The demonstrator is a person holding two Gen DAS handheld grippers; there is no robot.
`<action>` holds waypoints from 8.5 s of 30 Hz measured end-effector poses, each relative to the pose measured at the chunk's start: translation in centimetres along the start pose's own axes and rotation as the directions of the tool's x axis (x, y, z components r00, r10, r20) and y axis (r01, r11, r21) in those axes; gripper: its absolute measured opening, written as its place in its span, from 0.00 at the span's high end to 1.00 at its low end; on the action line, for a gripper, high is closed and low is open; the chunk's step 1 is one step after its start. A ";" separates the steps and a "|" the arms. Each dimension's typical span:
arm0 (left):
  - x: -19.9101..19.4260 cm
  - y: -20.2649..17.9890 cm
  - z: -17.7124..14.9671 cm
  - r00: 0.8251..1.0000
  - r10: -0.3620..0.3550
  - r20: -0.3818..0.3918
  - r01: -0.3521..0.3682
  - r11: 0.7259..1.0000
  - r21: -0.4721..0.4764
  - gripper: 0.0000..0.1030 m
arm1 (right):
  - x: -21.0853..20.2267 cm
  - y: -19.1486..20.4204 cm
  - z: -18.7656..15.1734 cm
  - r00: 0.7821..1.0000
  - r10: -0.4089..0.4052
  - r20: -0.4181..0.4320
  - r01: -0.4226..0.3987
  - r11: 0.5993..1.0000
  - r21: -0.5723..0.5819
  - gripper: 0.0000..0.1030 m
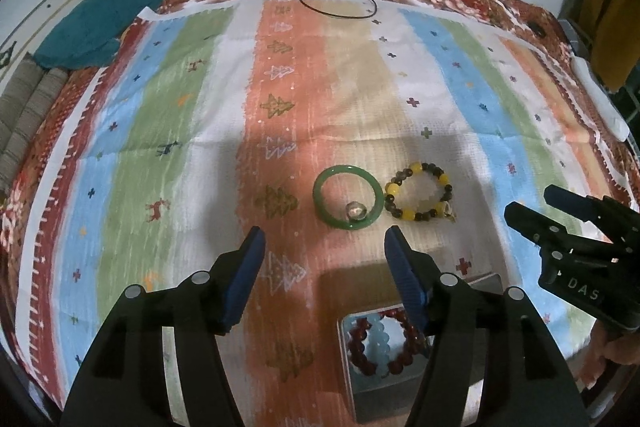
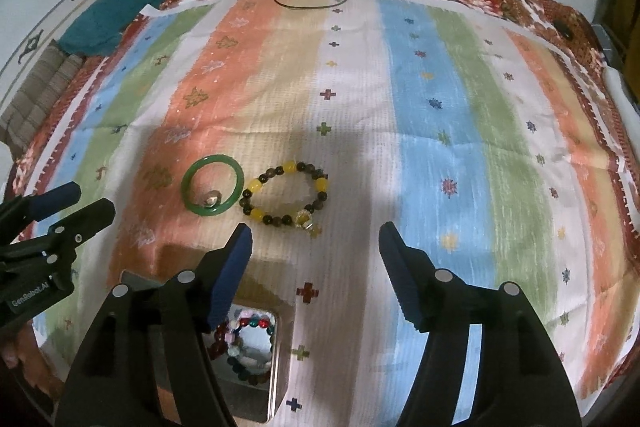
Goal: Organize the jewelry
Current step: 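Withdraw both open tools from the tin, then move the left tool to the green jade bangle while the right tool approaches the yellow-and-black bracelet, then grasp the green jade bangle rim with the left tool while the right tool grasps the yellow-and-black bracelet, then lift both held pieces off the cloth and carry them over the silver tin, then lower the bangle and bracelet into the tin and open both tools, then withdraw both tools from the tin and move them toward the two small rings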
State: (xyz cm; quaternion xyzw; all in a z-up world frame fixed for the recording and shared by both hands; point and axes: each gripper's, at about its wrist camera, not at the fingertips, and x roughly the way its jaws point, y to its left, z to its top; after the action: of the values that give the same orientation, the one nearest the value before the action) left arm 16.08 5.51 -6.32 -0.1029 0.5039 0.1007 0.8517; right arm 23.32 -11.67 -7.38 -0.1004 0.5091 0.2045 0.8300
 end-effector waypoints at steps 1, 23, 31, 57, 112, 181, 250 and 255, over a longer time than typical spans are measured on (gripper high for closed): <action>0.4 0.1 0.2 1.000 0.002 -0.005 -0.002 1.000 0.000 0.38 | 0.1 0.0 0.1 1.000 0.000 0.000 0.000 1.000 0.002 0.36; 6.9 0.6 3.1 0.994 0.040 -0.097 -0.039 0.999 0.017 0.30 | 5.5 -0.8 2.7 0.996 -0.035 -0.080 0.035 0.999 -0.004 0.35; 9.0 0.2 3.5 0.991 0.041 -0.129 -0.036 0.999 0.038 0.30 | 7.2 -1.0 3.2 0.994 -0.044 -0.102 0.045 0.999 0.003 0.35; 14.0 0.3 3.6 0.977 0.065 -0.204 -0.050 0.996 0.076 0.50 | 12.9 0.3 3.6 0.978 -0.059 -0.202 0.046 0.997 -0.069 0.60; 5.1 -1.9 3.1 0.997 -0.007 -0.071 0.011 0.998 0.062 0.93 | 2.4 1.9 3.3 0.998 0.052 0.039 -0.050 0.997 -0.061 0.88; -6.7 -2.4 -5.8 0.992 -0.081 0.095 0.074 0.995 0.074 0.93 | -9.5 2.8 -6.1 0.964 0.136 0.229 -0.115 0.988 -0.102 0.88; -0.9 -1.3 -1.6 0.999 -0.038 -0.032 0.039 0.999 0.034 0.53 | -1.8 1.7 -2.6 0.999 0.043 -0.001 -0.043 0.998 -0.051 0.55; 0.2 -1.3 -1.0 0.998 -0.034 -0.053 0.036 0.998 0.042 0.53 | -0.6 1.4 -1.9 0.999 0.039 -0.021 -0.040 0.998 -0.044 0.55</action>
State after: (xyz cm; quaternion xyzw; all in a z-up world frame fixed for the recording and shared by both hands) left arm 15.73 3.97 -6.88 -0.0958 0.5263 0.0722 0.8418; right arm 20.90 -11.26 -7.64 -0.1110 0.5145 0.2310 0.8183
